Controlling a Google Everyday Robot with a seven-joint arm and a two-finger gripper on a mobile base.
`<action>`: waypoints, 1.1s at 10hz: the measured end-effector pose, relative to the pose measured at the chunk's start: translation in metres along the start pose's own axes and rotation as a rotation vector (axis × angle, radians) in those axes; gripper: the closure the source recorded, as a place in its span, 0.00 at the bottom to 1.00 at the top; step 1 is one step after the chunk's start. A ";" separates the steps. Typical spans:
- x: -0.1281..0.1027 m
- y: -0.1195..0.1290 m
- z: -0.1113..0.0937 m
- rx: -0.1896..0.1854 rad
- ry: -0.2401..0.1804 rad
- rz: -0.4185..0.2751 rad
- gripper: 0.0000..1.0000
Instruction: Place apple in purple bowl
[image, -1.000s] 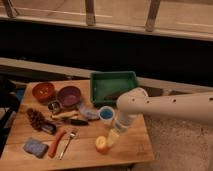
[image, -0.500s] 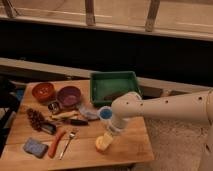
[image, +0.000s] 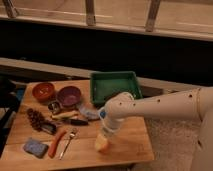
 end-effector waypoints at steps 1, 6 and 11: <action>-0.006 0.005 0.003 -0.006 0.001 -0.014 0.20; -0.010 0.010 0.024 -0.041 0.004 -0.016 0.20; -0.005 0.001 0.040 -0.047 0.013 0.007 0.33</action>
